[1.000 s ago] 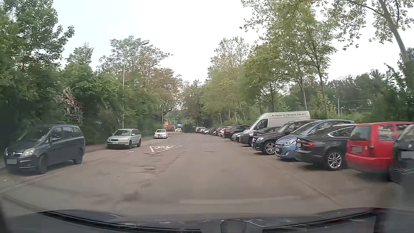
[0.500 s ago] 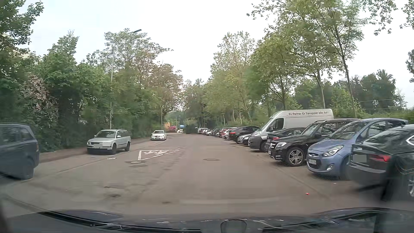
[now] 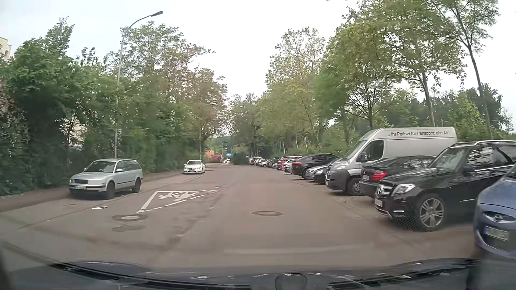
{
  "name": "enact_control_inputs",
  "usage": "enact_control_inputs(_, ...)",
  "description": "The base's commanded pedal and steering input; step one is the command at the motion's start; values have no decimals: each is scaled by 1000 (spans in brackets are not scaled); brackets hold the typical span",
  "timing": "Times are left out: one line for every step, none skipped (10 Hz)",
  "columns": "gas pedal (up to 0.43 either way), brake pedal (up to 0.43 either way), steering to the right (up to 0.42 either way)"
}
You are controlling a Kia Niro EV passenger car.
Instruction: Follow the waypoints while adhering to traffic rules and regulations
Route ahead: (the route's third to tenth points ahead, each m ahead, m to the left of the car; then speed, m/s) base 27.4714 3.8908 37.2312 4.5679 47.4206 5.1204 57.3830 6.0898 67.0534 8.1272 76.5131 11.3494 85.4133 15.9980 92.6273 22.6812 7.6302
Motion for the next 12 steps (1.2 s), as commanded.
enact_control_inputs(67,0,-12)
enact_control_inputs(67,0,-12)
enact_control_inputs(67,0,-12)
enact_control_inputs(67,0,-12)
enact_control_inputs(67,0,-12)
enact_control_inputs(67,0,-9)
enact_control_inputs(67,0,-8)
enact_control_inputs(67,0,-8)
enact_control_inputs(67,0,-8)
enact_control_inputs(67,0,-6)
enact_control_inputs(67,0,-2)
enact_control_inputs(67,0,0)
